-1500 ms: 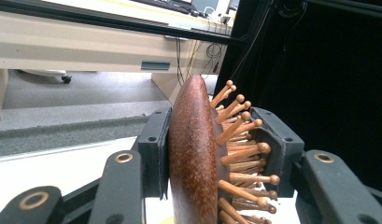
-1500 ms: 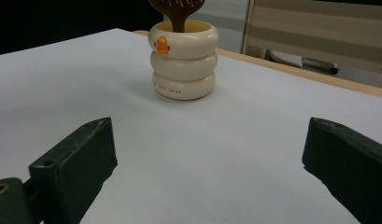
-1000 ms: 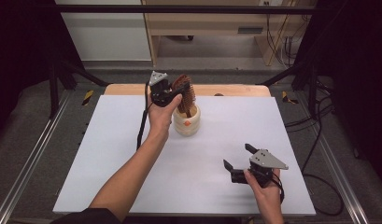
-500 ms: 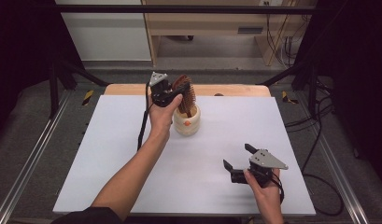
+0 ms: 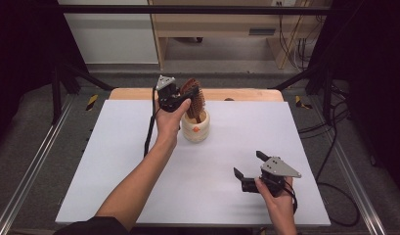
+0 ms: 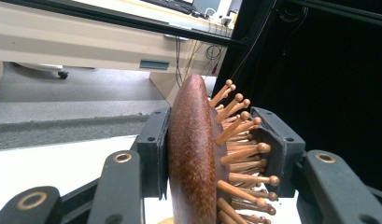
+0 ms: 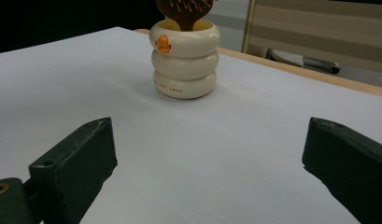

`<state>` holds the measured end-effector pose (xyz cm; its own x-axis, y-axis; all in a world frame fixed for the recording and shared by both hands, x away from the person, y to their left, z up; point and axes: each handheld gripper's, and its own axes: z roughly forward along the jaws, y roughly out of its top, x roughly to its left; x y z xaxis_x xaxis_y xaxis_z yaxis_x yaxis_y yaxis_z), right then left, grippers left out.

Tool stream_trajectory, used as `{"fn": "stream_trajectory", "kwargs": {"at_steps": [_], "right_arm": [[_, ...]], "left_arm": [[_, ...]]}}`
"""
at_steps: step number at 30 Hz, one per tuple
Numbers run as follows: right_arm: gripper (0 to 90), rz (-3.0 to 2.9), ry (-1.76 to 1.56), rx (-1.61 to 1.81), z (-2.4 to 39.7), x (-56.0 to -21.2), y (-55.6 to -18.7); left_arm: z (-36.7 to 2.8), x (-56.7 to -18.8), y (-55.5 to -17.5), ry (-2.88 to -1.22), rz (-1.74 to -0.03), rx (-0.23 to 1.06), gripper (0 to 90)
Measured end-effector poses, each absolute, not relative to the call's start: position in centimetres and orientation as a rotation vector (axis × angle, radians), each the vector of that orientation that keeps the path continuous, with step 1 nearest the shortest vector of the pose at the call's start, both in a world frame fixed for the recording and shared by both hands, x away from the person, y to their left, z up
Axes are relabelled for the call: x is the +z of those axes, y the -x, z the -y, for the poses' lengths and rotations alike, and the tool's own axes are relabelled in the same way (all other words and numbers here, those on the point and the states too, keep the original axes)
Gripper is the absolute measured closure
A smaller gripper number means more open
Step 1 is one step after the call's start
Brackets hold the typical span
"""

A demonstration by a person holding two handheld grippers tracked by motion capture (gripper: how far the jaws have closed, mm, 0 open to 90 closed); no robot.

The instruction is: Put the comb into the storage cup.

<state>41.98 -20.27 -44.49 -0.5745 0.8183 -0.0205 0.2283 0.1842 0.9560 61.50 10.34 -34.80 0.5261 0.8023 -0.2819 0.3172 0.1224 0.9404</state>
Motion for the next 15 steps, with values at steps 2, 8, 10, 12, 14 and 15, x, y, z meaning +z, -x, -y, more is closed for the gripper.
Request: {"fn": "stream_trajectory", "kwargs": {"at_steps": [2, 8, 10, 12, 14, 15], "right_arm": [[3.3, -1.917, -0.979, 1.405, 20.27, -44.48, -41.97], [3.3, -1.919, -0.976, 1.406, 20.23, -44.49, -41.97], [3.3, -1.921, -0.978, 1.403, 20.23, -44.53, -42.02], [3.3, -1.921, -0.978, 1.404, 20.21, -44.53, -42.02], [3.4, -1.922, -0.976, 1.402, 20.17, -44.53, -42.00], [3.4, -1.921, -0.976, 1.402, 20.17, -44.52, -41.98]], "left_arm": [[-10.36, -34.82, -61.54, -1.460, -1.026, 0.465, 50.6], [-10.65, -34.85, -61.64, -1.466, -1.026, 0.460, 50.1], [-10.77, -34.89, -61.67, -1.464, -1.027, 0.457, 49.9], [-10.91, -34.93, -61.70, -1.466, -1.028, 0.459, 49.8], [-11.02, -34.94, -61.70, -1.468, -1.031, 0.459, 49.6], [-11.06, -34.95, -61.70, -1.465, -1.033, 0.457, 49.6]]}}
